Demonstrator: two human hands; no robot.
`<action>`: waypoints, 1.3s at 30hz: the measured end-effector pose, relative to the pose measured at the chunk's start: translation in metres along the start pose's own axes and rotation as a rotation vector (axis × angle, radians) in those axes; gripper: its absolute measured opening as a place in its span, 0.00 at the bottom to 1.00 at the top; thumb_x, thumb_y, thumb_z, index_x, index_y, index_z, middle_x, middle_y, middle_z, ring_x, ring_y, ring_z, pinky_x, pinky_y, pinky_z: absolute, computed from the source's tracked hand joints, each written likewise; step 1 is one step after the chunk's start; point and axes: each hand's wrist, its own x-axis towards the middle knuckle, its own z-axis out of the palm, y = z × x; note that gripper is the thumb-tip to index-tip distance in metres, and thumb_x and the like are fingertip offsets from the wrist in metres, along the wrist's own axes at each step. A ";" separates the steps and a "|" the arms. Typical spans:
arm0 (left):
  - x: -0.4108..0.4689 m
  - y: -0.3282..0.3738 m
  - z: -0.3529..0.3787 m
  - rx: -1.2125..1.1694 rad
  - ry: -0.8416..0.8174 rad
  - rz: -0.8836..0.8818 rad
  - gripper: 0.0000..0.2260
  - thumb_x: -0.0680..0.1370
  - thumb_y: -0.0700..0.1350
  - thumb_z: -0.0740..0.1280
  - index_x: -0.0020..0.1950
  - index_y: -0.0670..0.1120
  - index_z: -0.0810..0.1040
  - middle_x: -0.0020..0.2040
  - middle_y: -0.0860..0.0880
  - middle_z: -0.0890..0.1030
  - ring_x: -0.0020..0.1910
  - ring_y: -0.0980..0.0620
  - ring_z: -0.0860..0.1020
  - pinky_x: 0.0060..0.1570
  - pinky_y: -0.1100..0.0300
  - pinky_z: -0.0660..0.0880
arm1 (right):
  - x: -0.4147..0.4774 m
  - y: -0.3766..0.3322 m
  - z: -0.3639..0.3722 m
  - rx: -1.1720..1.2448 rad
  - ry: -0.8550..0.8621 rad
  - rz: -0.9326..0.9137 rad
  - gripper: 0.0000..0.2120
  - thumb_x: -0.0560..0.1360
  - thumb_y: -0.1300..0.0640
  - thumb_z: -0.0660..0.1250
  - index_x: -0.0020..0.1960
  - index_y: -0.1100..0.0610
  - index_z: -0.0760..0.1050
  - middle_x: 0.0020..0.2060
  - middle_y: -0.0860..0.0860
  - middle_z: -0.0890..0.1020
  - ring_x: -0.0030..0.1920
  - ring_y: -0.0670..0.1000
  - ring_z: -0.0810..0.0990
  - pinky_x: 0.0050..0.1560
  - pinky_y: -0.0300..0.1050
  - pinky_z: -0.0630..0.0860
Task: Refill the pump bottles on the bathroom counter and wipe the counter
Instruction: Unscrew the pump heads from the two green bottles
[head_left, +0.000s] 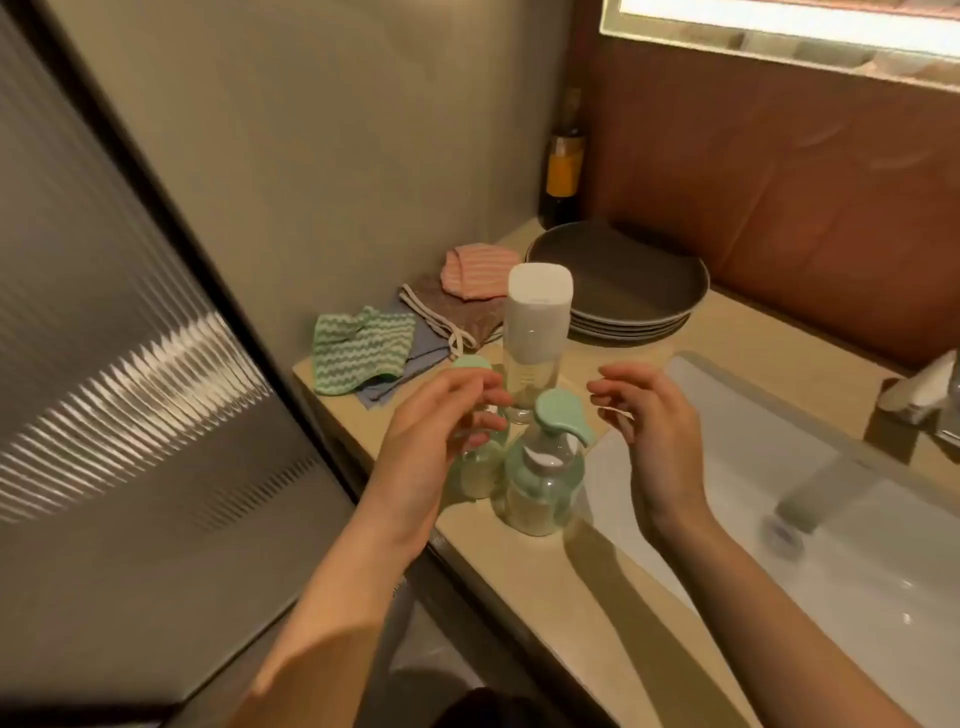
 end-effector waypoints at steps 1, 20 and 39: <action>0.000 -0.002 -0.001 0.036 -0.010 0.008 0.08 0.80 0.42 0.60 0.49 0.44 0.79 0.42 0.49 0.82 0.41 0.52 0.78 0.44 0.59 0.71 | -0.001 0.003 0.001 -0.021 0.007 -0.011 0.12 0.77 0.65 0.57 0.46 0.56 0.78 0.38 0.48 0.82 0.44 0.49 0.79 0.50 0.46 0.77; 0.009 -0.085 -0.025 0.307 -0.021 0.620 0.08 0.75 0.40 0.65 0.53 0.45 0.78 0.48 0.51 0.82 0.51 0.54 0.80 0.52 0.62 0.75 | -0.004 0.074 0.000 -0.181 -0.344 -0.448 0.22 0.68 0.42 0.66 0.61 0.44 0.72 0.55 0.37 0.79 0.58 0.41 0.76 0.54 0.33 0.73; 0.001 -0.128 0.003 0.593 -0.069 0.514 0.41 0.70 0.42 0.74 0.76 0.57 0.55 0.74 0.56 0.63 0.72 0.56 0.62 0.68 0.52 0.67 | -0.039 0.074 0.010 -0.504 -0.094 -0.574 0.20 0.68 0.46 0.74 0.58 0.49 0.78 0.52 0.43 0.81 0.55 0.41 0.76 0.54 0.35 0.71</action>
